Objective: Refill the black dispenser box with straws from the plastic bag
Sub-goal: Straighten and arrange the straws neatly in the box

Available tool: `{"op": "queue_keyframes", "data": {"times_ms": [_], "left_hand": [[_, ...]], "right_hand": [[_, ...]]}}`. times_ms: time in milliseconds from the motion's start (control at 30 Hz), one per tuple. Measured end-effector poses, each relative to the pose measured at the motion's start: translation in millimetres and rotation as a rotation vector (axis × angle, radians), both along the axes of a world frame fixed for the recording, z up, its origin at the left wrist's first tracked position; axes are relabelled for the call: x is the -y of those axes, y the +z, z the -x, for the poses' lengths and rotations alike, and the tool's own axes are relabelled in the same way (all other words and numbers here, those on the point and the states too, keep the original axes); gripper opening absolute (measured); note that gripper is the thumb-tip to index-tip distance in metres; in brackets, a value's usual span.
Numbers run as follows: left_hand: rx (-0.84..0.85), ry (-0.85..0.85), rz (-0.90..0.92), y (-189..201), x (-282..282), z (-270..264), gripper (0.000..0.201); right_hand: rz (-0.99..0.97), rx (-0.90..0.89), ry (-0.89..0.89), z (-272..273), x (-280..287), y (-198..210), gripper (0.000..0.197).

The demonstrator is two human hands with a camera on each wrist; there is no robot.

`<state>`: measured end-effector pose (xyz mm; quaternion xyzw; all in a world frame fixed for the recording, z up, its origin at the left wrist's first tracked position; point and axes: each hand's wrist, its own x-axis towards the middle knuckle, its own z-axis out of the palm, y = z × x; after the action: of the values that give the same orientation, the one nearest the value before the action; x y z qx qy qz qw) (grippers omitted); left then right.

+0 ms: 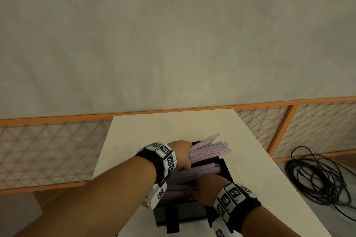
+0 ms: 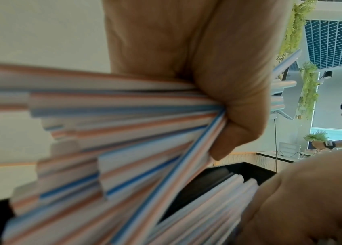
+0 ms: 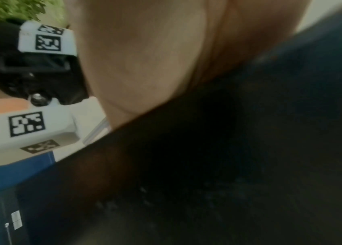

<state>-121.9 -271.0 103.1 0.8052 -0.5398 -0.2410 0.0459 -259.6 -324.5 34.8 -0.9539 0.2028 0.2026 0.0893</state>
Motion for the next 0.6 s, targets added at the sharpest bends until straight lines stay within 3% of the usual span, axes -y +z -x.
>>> {"op": "queue_keyframes", "data": {"times_ms": [67, 233, 400, 600], "left_hand": [[-0.007, -0.001, 0.004, -1, 0, 1, 0.043], [-0.028, -0.009, 0.008, -2, 0, 4, 0.042], [-0.016, -0.005, 0.01, -1, 0, 4, 0.046], [-0.006, 0.008, 0.024, 3, -1, 3, 0.043]], "right_hand": [[-0.099, 0.064, -0.013, 2, 2, -2, 0.056], [-0.228, 0.036, 0.012, -5, 3, 1, 0.053], [-0.144, -0.048, 0.055, -6, 4, 7, 0.049], [0.029, 0.093, 0.017, -5, 19, 20, 0.04]]}}
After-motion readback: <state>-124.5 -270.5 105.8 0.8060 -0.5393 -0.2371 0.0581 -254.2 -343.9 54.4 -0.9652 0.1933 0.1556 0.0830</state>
